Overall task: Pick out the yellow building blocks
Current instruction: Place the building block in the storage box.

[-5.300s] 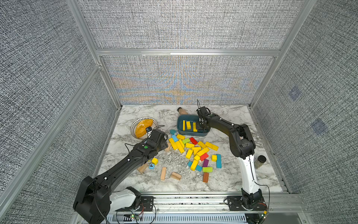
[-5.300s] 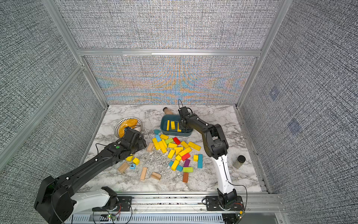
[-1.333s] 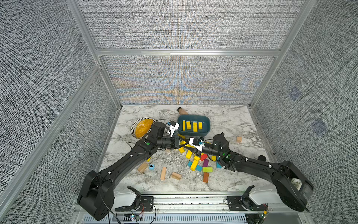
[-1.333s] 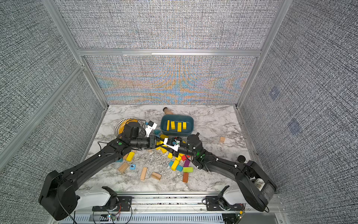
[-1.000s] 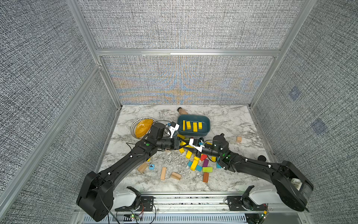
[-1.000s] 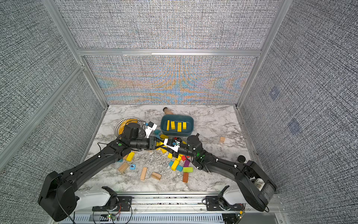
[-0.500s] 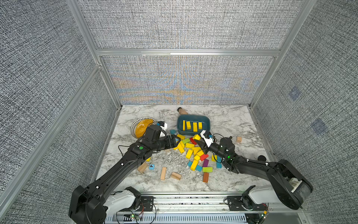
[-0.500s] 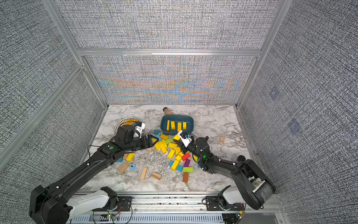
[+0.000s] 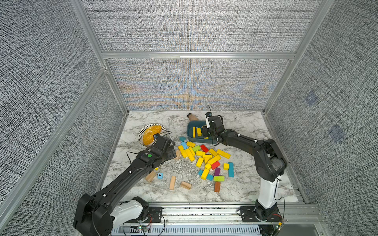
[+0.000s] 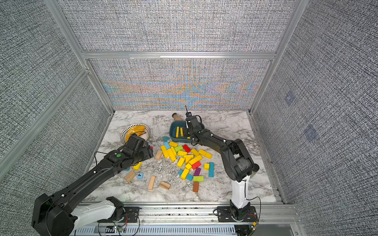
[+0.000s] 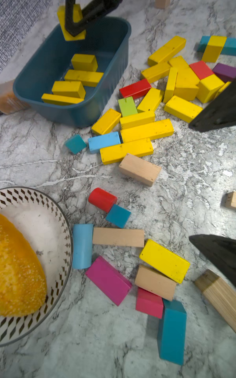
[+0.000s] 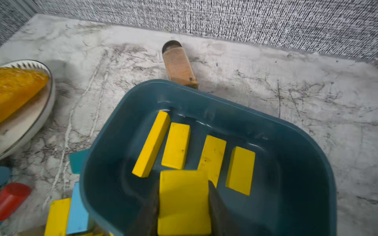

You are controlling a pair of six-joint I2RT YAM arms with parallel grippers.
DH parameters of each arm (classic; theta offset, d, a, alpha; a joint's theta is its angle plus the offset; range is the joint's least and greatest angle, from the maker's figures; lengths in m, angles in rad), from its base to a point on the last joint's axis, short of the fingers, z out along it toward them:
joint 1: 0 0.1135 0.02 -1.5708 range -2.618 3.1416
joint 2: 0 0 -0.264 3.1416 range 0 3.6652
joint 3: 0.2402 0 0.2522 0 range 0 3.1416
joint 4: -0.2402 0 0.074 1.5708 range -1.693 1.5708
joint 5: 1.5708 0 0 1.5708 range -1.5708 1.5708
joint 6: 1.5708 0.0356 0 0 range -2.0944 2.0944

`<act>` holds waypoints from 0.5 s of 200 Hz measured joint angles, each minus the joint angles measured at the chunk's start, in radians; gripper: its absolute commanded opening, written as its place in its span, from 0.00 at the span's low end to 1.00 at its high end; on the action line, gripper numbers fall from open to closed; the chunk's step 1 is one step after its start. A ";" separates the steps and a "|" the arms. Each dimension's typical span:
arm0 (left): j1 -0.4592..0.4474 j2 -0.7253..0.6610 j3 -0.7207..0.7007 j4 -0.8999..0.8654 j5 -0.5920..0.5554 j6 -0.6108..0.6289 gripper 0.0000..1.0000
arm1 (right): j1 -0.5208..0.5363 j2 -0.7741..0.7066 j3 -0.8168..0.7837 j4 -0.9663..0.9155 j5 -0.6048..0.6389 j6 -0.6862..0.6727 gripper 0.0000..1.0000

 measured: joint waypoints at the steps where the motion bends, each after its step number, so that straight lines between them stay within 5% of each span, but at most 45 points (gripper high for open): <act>1: 0.000 0.000 0.000 -0.001 -0.001 0.000 0.79 | -0.001 0.003 0.004 -0.002 -0.001 0.000 0.00; 66: 0.003 0.029 0.015 -0.042 -0.041 0.020 0.80 | -0.037 0.229 0.240 -0.164 -0.019 0.005 0.02; 100: 0.006 0.048 0.016 -0.063 -0.053 0.032 0.80 | -0.036 0.274 0.286 -0.184 -0.050 0.004 0.17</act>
